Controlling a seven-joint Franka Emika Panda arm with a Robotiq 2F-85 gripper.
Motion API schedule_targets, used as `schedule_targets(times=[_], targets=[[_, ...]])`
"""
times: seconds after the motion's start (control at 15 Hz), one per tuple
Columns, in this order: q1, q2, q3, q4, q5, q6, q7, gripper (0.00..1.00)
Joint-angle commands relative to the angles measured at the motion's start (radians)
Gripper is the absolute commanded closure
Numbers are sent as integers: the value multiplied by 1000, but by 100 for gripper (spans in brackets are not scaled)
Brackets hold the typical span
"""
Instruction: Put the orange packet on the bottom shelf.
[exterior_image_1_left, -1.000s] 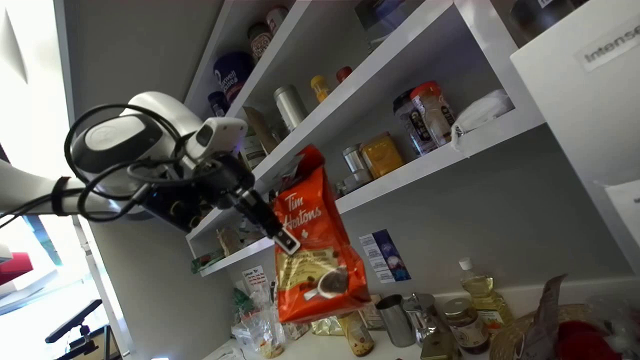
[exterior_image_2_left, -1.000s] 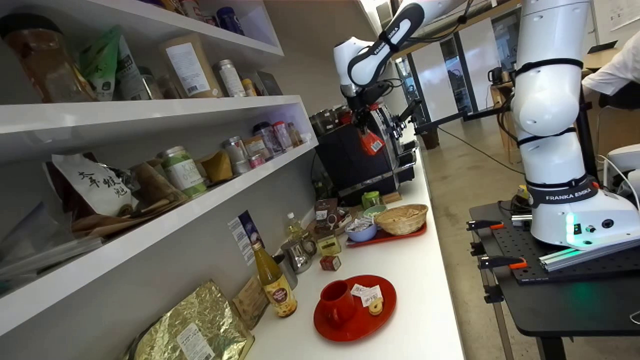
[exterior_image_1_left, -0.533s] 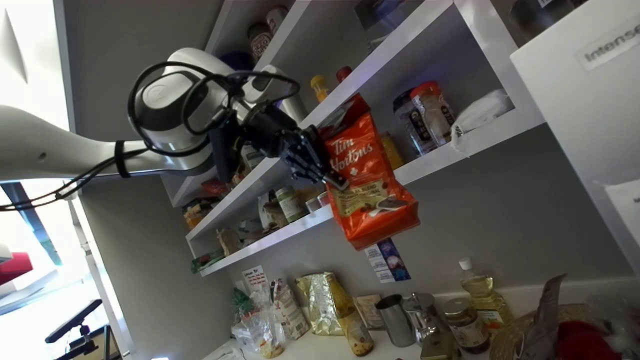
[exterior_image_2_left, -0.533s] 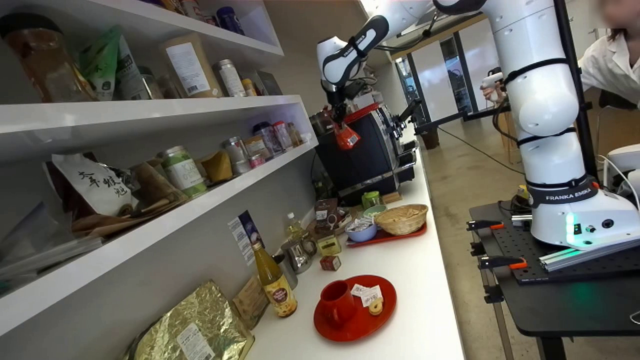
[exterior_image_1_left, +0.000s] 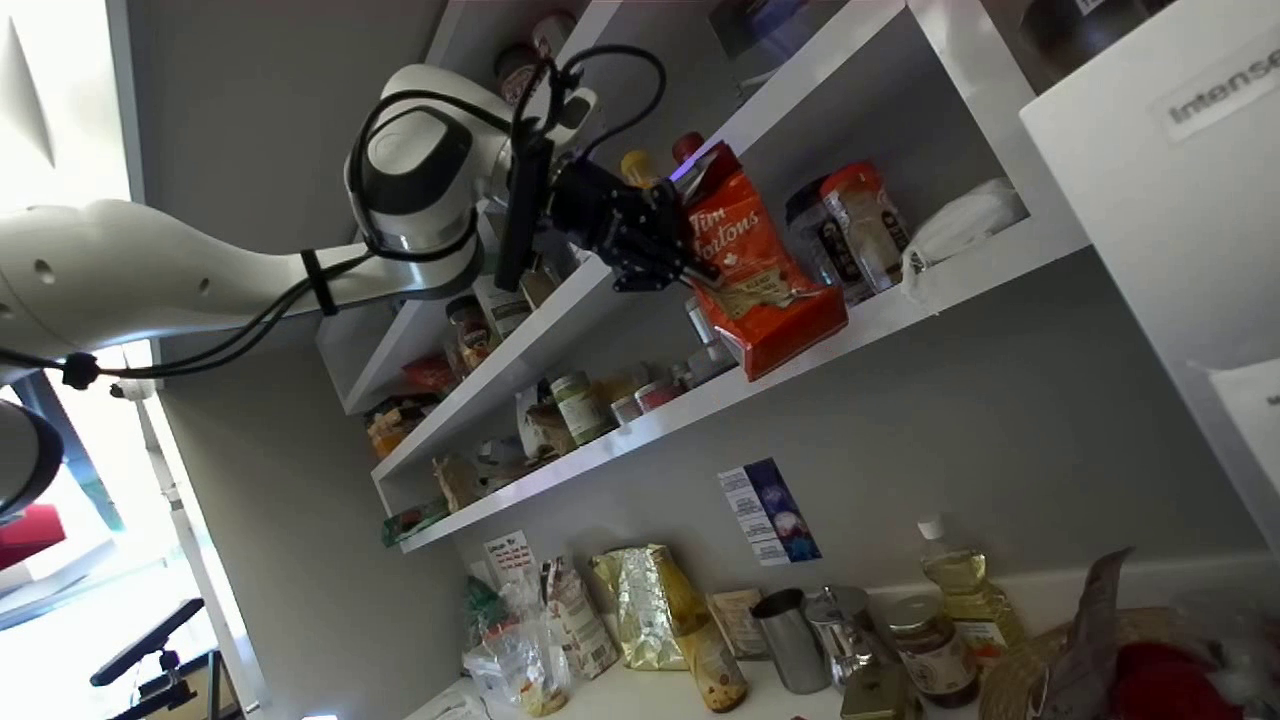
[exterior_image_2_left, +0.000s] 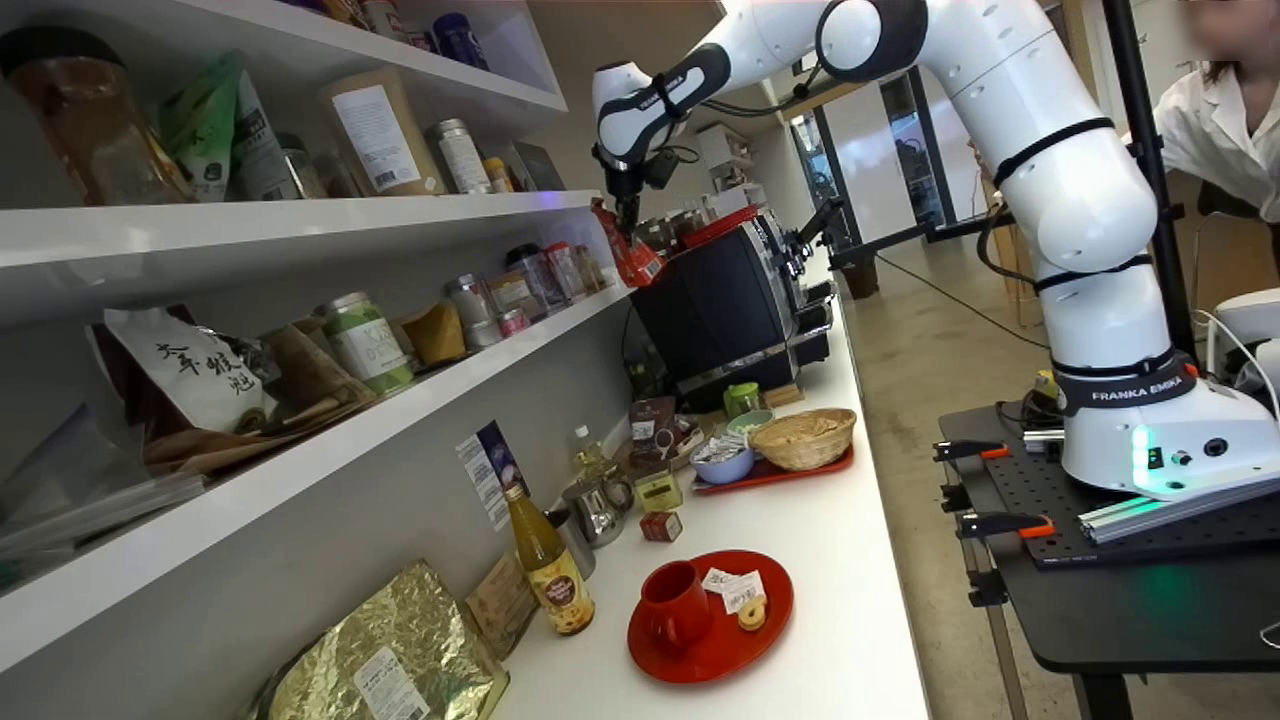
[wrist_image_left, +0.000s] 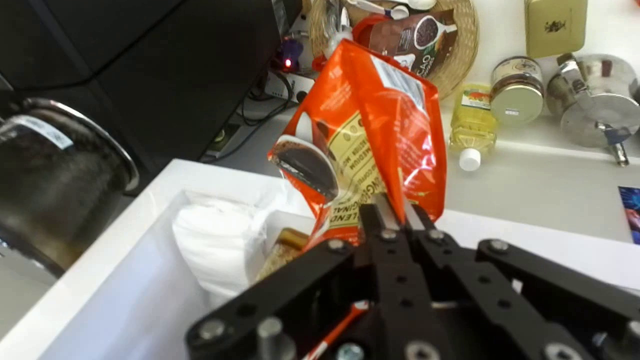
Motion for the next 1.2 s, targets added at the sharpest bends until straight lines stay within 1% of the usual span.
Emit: schedule_targets(times=[0.0,0.13,0.2,0.47,0.87,1.0,1.07,1.13], targets=[[-20,121,47,237,58,-88,-102,98],[-24,169,71,326,76,-104,-125,98],[-27,194,81,369,86,-94,-127,97],[-31,305,84,545,121,-117,-127,98],[-56,477,115,781,163,-185,-146,98],[-56,516,128,825,164,-201,-153,98],[-61,514,154,809,150,-194,-152,98],[-60,533,159,835,146,-198,-155,98]])
